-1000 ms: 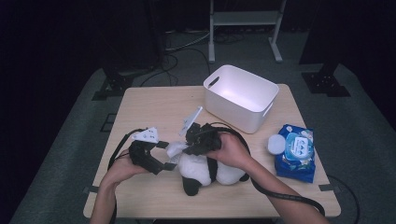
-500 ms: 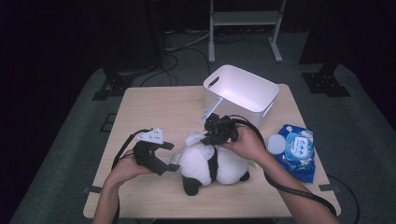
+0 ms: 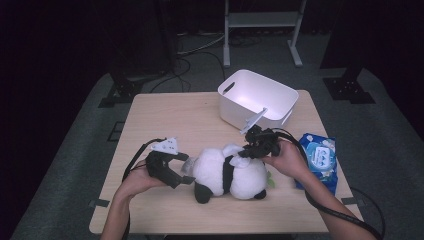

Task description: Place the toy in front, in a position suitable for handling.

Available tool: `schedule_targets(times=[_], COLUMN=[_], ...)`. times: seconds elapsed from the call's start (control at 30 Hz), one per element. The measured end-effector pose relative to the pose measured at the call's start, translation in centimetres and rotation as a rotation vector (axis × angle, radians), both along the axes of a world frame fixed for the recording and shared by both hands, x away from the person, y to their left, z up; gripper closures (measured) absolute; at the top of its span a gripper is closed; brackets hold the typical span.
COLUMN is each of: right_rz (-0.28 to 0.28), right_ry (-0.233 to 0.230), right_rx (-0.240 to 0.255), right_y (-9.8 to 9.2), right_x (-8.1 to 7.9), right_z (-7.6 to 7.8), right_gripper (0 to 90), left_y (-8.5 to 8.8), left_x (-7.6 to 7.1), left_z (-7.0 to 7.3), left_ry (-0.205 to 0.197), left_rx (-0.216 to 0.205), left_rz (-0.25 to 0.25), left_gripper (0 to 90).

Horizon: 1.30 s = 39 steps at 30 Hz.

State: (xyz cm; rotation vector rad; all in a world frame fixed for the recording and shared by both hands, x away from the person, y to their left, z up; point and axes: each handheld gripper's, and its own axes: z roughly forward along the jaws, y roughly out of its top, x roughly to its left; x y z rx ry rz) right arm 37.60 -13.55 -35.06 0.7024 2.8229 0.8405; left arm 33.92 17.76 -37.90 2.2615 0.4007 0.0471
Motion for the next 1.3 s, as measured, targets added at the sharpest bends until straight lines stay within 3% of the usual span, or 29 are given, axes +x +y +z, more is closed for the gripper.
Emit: schedule_targets(times=[0.43, 0.67, 0.73, 0.97, 1.3], right_rz=[0.064, 0.084, 0.082, 0.072, 0.060], right_ry=[-0.031, -0.017, -0.009, -0.015, 0.004], right_rx=[0.062, 0.056, 0.055, 0.050, 0.048], right_y=[0.9, 1.6, 1.6, 0.6, -2.4], right_x=[-3.9, -3.6, -3.4, -3.7, -6.4], right_z=[-0.8, -0.8, -0.7, 0.2, 0.5], right_gripper=[78.5, 78.5, 78.5, 78.5, 78.5], left_y=[-1.6, -2.6, -2.8, -2.8, -2.8], left_x=[-0.6, -0.4, -0.3, -0.4, -0.4], left_z=[0.5, -0.5, -0.7, -0.6, -0.7], left_ry=[-0.017, -0.013, -0.009, -0.005, -0.001], left_rx=[0.005, 0.070, 0.066, 0.075, 0.074], left_rz=[-0.021, -0.010, -0.012, -0.009, -0.009], left_gripper=[10.3, 9.9, 10.1, 12.2, 12.1])
